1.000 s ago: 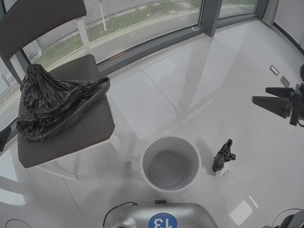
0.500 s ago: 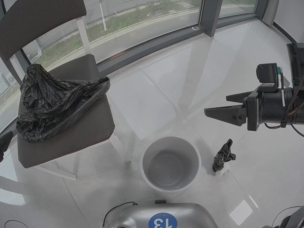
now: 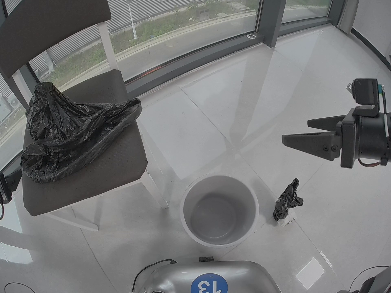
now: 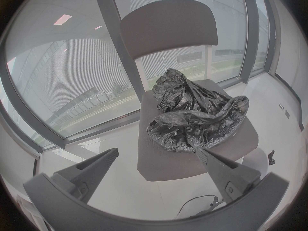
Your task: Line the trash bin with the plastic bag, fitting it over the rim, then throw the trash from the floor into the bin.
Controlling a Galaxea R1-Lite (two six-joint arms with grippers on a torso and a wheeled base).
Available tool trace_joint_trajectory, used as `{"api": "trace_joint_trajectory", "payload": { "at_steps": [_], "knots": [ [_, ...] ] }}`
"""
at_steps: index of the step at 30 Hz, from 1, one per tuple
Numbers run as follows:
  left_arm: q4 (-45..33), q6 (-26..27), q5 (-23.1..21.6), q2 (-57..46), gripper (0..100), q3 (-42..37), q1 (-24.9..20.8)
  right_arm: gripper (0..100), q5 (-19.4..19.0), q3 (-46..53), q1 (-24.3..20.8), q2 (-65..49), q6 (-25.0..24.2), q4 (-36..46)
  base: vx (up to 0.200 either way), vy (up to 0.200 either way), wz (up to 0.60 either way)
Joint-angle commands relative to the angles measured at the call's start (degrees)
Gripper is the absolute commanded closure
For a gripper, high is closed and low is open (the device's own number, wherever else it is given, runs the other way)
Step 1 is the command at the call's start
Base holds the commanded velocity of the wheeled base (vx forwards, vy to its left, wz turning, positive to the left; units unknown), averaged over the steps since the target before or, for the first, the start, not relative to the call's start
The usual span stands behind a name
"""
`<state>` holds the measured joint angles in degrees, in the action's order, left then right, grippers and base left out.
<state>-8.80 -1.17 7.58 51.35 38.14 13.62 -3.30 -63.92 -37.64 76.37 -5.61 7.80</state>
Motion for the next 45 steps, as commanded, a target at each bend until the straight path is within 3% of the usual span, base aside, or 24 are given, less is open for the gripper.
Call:
{"api": "trace_joint_trajectory", "payload": {
  "at_steps": [1, 16, 20, 24, 32, 36, 40, 45],
  "knots": [
    [0.3, 0.7, 0.2, 0.8, 0, -1.0, 0.1, 0, 0.0, 0.3, 0.0, -2.7, 0.0, 0.2, 0.000, 0.000, 0.00],
    [15.7, 2.5, 3.9, -9.6, 0, -20.0, 0.6, 0, 1.8, 8.7, -0.7, -6.0, 0.2, 0.5, 0.000, 0.000, 0.00],
    [17.2, 2.4, 3.0, -13.9, 0, -24.3, 2.6, 0, 5.4, 7.9, -1.6, -6.1, 0.5, 3.1, 0.000, 0.000, 0.00],
    [17.6, 0.7, 2.8, -17.9, 0, -29.6, 3.4, 0, 10.2, 7.4, -5.9, -6.9, 0.5, 6.0, 0.000, 0.000, 0.00],
    [23.0, -1.8, 3.1, -12.6, 0, -25.2, 3.3, 0, 12.9, 7.6, -10.1, -7.1, 0.1, 5.9, 0.000, 0.000, 0.00],
    [23.0, -1.4, 3.3, -4.5, 0, -15.8, 2.2, 0, 12.4, 7.5, -10.3, -7.5, 0.1, 5.6, 0.000, 0.000, 0.00],
    [23.2, -1.1, 3.1, 2.1, 0, -12.5, 2.0, 0, 12.0, 8.1, -10.3, -8.4, 0.1, 5.6, 0.000, 0.000, 0.00],
    [25.0, 6.0, 3.1, 9.8, 0, -8.3, -1.0, 0, 11.9, 8.2, -10.3, -10.4, 0.5, 5.6, 0.000, 0.000, 0.00]
  ]
}}
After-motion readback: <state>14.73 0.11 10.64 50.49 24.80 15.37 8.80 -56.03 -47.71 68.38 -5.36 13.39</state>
